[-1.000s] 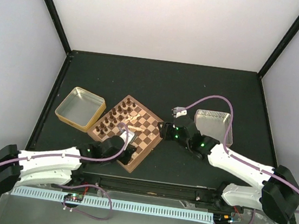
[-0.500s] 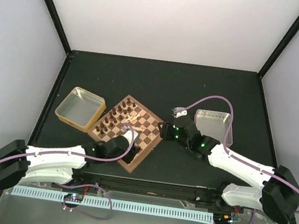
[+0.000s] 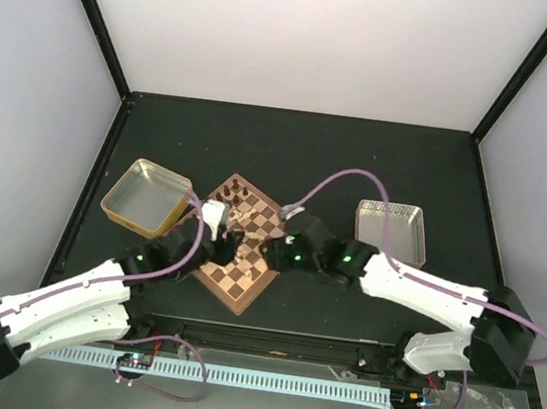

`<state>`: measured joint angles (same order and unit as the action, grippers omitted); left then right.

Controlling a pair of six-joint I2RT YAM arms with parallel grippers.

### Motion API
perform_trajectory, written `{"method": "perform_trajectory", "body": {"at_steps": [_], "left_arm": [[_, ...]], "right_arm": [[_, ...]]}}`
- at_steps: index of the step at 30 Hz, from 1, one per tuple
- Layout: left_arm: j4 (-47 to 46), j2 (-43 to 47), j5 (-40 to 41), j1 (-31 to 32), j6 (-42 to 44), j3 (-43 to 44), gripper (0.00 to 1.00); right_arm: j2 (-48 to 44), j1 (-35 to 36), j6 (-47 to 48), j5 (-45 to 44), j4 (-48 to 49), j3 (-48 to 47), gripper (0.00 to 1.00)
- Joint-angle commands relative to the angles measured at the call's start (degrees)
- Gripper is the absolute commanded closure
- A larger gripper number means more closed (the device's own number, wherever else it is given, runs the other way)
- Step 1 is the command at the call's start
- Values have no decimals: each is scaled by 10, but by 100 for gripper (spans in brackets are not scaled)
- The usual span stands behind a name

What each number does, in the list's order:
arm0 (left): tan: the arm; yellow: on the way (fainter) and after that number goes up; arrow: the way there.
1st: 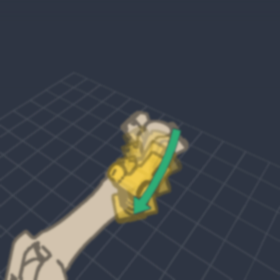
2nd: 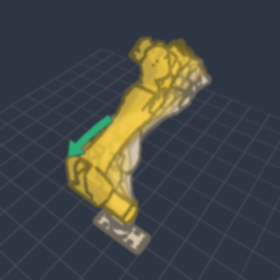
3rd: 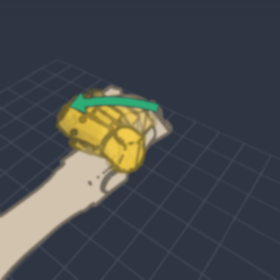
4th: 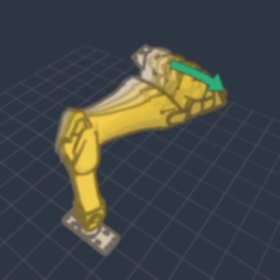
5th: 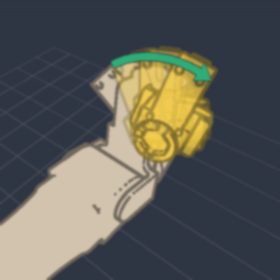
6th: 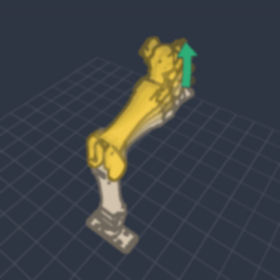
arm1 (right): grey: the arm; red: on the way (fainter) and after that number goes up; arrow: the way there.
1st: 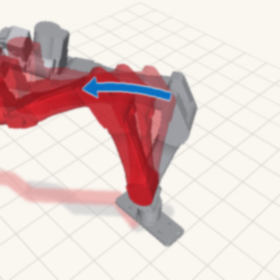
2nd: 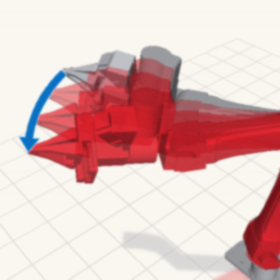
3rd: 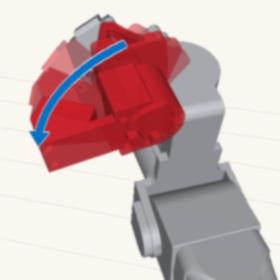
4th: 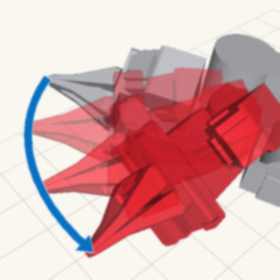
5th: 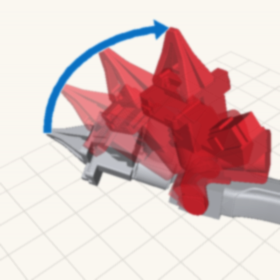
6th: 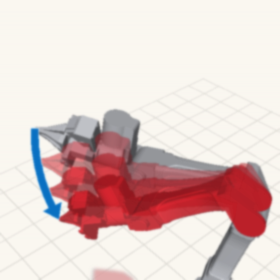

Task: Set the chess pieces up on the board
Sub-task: Place the chess piece on the chessboard.

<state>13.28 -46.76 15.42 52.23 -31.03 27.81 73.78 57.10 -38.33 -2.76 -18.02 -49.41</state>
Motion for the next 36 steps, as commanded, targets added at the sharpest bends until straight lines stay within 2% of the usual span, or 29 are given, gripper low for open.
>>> {"method": "perform_trajectory", "body": {"at_steps": [1, 7, 12, 19, 29, 36], "left_arm": [[100, 57, 10, -74, -23, 46, 46], [175, 95, 3, -165, -33, 70, 46], [174, 118, -38, -205, -42, 52, 46], [171, 132, -70, -224, -47, 33, 47], [166, 131, -84, -234, -45, 28, 47], [165, 131, -86, -237, -45, 26, 47]], "right_arm": [[77, 80, 6, -12, -83, -68, 37], [184, 128, 10, -34, -135, -148, 35], [241, 131, 19, -43, -162, -184, 36], [290, 131, 32, -51, -176, -210, 48], [329, 130, 11, -110, -188, -227, 61], [318, 130, 11, -108, -178, -219, 63]]}}
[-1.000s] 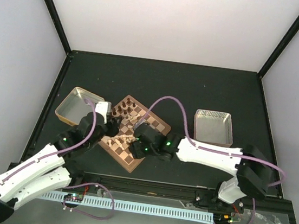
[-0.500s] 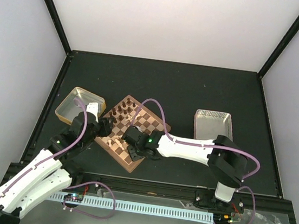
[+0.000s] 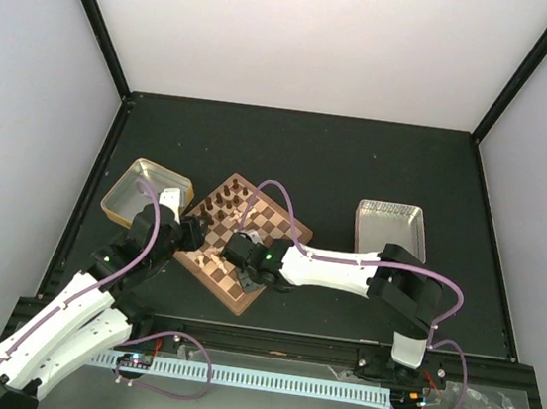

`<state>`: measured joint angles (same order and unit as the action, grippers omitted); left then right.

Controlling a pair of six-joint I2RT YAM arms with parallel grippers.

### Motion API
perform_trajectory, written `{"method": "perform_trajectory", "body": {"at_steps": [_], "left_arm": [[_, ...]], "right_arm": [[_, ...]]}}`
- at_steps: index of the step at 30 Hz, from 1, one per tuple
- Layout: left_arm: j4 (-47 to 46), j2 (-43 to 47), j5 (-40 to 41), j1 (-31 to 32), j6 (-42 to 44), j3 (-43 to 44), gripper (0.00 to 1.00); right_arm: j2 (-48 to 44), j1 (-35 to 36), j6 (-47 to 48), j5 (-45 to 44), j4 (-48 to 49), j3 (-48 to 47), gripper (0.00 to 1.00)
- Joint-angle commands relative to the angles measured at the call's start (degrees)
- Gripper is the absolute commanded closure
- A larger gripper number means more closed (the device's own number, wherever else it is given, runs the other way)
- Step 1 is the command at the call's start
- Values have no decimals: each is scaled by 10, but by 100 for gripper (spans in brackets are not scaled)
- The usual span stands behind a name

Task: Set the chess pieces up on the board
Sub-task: Place the chess piece on the chessboard.

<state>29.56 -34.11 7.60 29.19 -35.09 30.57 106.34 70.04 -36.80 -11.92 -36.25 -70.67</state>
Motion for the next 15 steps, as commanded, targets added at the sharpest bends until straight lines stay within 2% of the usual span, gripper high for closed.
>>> {"method": "perform_trajectory", "body": {"at_steps": [1, 4, 15], "left_arm": [[2, 4, -7, -7, -4, -1, 47], [3, 4, -7, -7, -4, 0, 47], [13, 13, -5, -11, -1, 4, 47]], "right_arm": [[-14, 1, -2, -13, 11, -3, 61], [-29, -3, 2, -9, 18, -3, 57], [-103, -27, -16, -7, 25, 5, 56]]}}
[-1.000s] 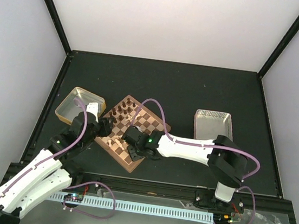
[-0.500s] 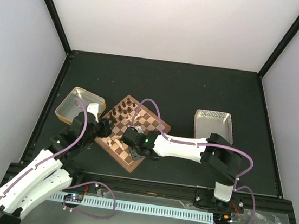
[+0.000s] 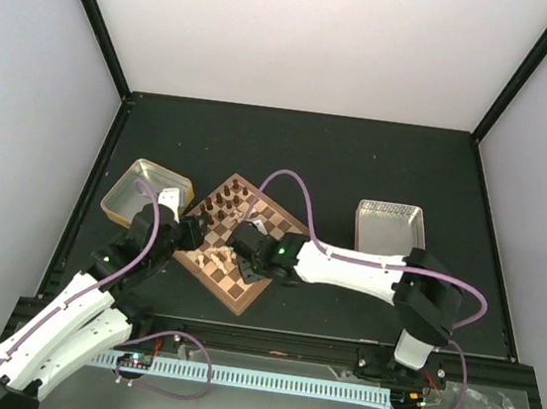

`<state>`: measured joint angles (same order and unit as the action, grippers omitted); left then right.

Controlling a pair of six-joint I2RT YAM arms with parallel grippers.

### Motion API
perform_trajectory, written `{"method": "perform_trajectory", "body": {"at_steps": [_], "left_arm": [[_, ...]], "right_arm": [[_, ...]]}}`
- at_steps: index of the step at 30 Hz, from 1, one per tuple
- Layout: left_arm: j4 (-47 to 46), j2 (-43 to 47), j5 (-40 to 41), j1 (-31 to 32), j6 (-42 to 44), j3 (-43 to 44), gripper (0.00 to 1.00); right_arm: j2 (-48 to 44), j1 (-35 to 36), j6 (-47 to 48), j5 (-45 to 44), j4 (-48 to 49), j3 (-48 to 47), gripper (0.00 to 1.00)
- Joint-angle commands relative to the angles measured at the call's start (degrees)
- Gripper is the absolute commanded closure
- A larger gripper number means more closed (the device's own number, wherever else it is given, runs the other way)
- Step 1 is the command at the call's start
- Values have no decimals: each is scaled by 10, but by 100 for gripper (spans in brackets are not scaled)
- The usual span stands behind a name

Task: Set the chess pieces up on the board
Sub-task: Place the chess piece on the chessboard, then pick up the chess piece from the chessboard.

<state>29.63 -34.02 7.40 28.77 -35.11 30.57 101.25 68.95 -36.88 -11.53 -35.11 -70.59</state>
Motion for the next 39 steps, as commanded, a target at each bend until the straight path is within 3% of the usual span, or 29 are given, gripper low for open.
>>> {"method": "perform_trajectory", "body": {"at_steps": [1, 5, 11, 23, 39], "left_arm": [[13, 13, -4, -8, 0, 3, 47], [11, 18, -20, -8, 2, -1, 46], [3, 18, -26, -10, -4, -5, 45], [-16, -1, -52, -19, -18, -15, 45], [-26, -5, -72, -25, -23, -23, 45]], "right_arm": [[-66, -27, -14, -8, 17, 9, 56], [-98, -89, 34, 32, 33, 7, 55], [-22, -149, 183, 97, -24, -82, 55], [108, -155, 320, 151, -52, -162, 68], [178, -156, 398, 162, -58, -190, 74]]}}
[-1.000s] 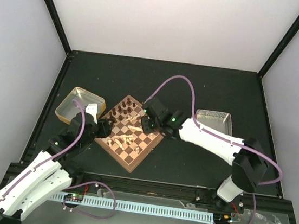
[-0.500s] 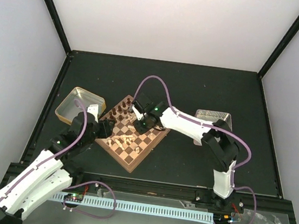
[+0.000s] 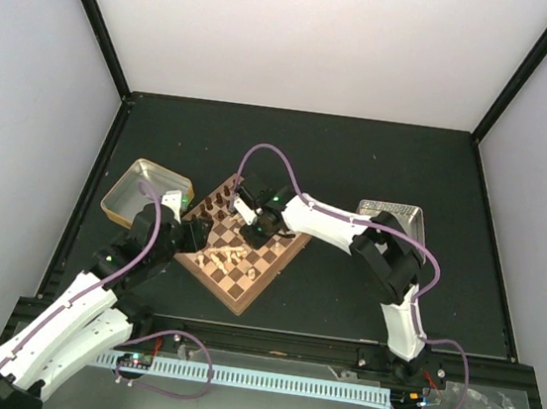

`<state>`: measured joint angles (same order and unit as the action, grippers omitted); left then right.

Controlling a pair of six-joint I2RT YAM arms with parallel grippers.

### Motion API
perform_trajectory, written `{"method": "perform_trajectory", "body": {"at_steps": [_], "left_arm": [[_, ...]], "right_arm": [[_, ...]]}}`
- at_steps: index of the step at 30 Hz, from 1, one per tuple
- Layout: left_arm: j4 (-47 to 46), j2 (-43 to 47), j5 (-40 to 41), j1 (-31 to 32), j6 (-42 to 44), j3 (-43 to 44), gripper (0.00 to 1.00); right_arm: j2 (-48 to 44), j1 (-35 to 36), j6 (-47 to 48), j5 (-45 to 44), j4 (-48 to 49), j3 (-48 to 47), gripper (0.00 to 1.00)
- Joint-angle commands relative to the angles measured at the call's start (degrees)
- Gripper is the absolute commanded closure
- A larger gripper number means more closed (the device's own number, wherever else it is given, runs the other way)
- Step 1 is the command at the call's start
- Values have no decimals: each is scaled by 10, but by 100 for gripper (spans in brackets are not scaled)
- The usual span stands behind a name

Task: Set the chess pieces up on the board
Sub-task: Pick up the chess piece from the chessboard.

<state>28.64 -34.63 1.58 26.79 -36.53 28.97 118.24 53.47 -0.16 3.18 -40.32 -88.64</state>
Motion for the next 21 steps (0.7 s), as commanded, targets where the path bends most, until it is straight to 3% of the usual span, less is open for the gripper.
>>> {"method": "perform_trajectory", "body": {"at_steps": [1, 7, 14, 21], "left_arm": [[-18, 1, -16, -5, -8, -8, 45], [-36, 0, -35, -7, -26, -19, 45], [-93, 0, -79, -9, -79, -43, 42], [-205, -17, -152, -20, -126, -71, 31]], "right_arm": [[10, -1, 35, 16, -6, -7, 76], [-6, -1, 61, 20, 24, 21, 87], [-90, -1, 72, 35, 131, 92, 90], [-197, -1, 59, 71, 247, 190, 91]]}}
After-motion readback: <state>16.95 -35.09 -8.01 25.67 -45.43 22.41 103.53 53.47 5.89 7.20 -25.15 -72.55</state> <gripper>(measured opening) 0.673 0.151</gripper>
